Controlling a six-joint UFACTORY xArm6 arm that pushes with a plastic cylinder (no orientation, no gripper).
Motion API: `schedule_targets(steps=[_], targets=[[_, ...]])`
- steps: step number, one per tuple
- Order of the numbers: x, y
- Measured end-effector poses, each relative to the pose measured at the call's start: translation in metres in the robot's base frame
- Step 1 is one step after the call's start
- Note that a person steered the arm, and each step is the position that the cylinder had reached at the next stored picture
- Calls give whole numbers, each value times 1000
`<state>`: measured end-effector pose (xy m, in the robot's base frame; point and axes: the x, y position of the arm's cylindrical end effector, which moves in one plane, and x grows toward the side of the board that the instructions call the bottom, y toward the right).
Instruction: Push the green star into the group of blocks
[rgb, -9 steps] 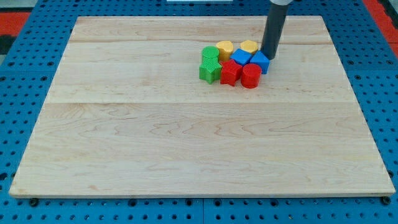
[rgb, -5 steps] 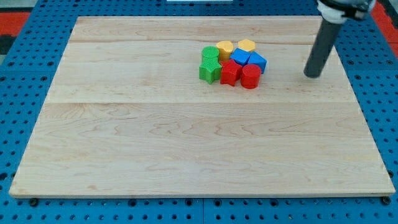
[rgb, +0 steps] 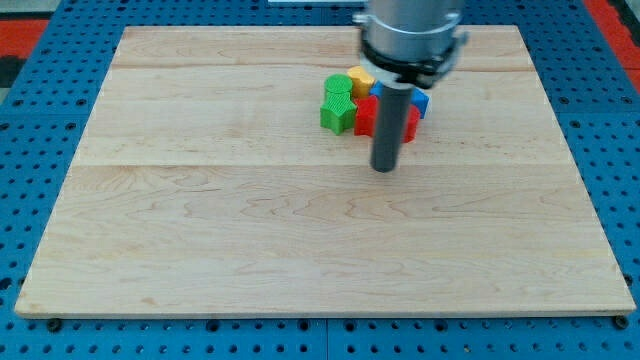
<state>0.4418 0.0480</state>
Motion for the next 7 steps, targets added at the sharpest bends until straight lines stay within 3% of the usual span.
schedule_targets(steps=[1,2,5,7], targets=[[-12,-51],[-32,-66],[-69,-26],[-69,-86]])
